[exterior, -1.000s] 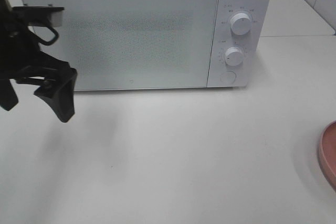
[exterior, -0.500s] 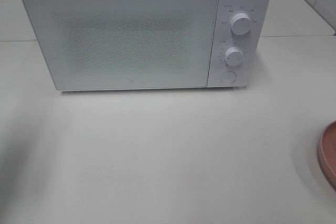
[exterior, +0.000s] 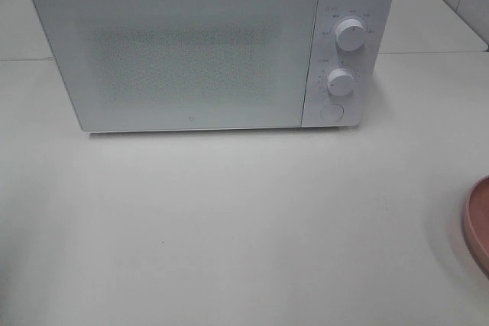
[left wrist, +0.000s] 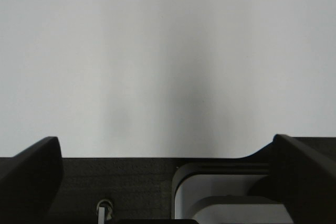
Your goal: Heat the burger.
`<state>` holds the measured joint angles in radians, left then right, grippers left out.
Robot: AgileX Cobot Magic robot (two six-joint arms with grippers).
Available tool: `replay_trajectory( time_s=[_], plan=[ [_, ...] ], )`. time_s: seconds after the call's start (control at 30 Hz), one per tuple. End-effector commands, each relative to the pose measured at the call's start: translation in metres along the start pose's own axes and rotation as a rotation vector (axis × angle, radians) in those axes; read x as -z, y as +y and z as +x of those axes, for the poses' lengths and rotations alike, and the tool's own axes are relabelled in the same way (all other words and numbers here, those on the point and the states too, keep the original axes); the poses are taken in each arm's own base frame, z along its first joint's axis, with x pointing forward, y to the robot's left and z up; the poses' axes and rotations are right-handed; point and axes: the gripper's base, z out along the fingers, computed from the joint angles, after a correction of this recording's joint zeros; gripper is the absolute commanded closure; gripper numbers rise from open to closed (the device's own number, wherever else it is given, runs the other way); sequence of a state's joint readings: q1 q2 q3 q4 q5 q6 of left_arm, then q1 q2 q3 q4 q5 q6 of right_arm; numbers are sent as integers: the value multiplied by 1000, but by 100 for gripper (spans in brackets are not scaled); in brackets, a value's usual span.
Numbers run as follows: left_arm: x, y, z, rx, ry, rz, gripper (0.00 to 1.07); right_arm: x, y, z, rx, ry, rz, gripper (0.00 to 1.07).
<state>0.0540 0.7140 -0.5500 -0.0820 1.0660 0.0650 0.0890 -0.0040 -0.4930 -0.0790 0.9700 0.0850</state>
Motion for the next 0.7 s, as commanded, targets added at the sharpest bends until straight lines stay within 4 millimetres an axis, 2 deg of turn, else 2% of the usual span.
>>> replay_trajectory(
  time_s=[0.03, 0.07, 0.47, 0.7],
  plan=[
    [6, 2, 16, -15, -56, -35, 6, 4, 0, 2, 5, -38, 2, 32],
    [13, 2, 20, -13, -111, -39, 6, 4, 0, 2, 5, -38, 2, 32],
    [34, 0, 37, -22, -285, -41, 6, 4, 0, 2, 5, -38, 2, 32],
    [51, -3, 58, -30, -453, -41, 6, 4, 0, 2, 5, -38, 2, 32]
  ],
)
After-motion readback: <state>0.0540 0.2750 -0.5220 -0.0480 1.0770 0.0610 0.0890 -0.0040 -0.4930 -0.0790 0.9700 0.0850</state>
